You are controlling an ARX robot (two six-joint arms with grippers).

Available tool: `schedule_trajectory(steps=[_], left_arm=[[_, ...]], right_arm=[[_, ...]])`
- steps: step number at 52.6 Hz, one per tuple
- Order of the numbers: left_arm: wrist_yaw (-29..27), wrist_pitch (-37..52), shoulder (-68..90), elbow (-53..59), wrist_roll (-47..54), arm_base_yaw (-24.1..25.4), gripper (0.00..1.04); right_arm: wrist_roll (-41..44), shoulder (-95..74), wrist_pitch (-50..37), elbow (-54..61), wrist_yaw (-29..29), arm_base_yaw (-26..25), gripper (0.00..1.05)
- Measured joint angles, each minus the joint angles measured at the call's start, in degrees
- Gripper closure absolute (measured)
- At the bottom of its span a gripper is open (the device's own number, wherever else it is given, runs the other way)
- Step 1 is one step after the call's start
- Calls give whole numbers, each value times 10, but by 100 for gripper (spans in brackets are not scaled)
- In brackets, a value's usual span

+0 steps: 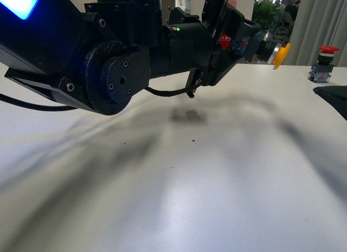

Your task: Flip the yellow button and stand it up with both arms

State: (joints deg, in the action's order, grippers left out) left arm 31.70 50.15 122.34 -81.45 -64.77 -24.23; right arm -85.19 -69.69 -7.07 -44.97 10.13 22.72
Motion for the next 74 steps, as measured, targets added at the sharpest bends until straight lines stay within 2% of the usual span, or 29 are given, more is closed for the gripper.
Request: schedule_trajectory(steps=[13, 35, 74], left_arm=[[0, 0, 0, 0, 0, 0, 69], [0, 0, 0, 0, 0, 0, 69], [0, 0, 0, 0, 0, 0, 69]], right_arm=[[-60, -40, -21, -33, -4, -15, 7], [-107, -106, -54, -42, -1, -33, 7], [-123, -158, -69, -87, 9, -53, 7]])
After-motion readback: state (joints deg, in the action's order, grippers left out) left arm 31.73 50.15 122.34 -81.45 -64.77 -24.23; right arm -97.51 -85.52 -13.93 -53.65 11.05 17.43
